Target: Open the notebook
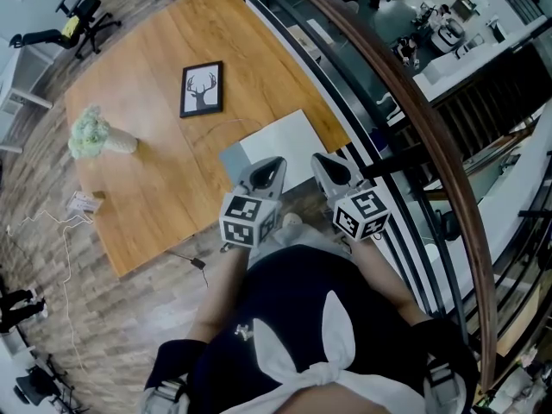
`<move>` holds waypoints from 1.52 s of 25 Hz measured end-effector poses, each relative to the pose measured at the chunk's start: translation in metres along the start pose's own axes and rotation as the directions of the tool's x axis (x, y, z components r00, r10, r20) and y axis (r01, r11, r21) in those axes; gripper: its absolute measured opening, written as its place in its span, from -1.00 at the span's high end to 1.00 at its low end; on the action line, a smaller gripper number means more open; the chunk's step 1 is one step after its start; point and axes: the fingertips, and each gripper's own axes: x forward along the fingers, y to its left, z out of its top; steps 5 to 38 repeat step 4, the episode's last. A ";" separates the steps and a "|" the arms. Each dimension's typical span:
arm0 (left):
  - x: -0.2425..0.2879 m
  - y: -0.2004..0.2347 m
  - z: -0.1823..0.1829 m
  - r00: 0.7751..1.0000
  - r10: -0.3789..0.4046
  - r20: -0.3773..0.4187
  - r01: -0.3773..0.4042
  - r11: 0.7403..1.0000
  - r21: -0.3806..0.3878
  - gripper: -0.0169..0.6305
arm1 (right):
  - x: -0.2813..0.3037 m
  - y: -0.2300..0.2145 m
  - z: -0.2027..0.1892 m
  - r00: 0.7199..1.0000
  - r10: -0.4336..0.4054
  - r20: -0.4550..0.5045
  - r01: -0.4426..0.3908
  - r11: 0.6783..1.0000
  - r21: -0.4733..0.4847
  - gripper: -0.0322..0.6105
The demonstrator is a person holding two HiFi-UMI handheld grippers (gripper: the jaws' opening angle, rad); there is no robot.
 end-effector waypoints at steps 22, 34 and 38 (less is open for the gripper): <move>0.000 0.000 0.002 1.000 -0.001 0.004 0.001 1.000 0.006 0.87 | 0.002 0.001 0.000 1.000 0.005 -0.003 -0.005 1.000 -0.001 0.91; 0.000 0.000 0.002 1.000 -0.001 0.004 0.001 1.000 0.006 0.87 | 0.002 0.001 0.000 1.000 0.005 -0.003 -0.005 1.000 -0.001 0.91; 0.000 0.000 0.002 1.000 -0.001 0.004 0.001 1.000 0.006 0.87 | 0.002 0.001 0.000 1.000 0.005 -0.003 -0.005 1.000 -0.001 0.91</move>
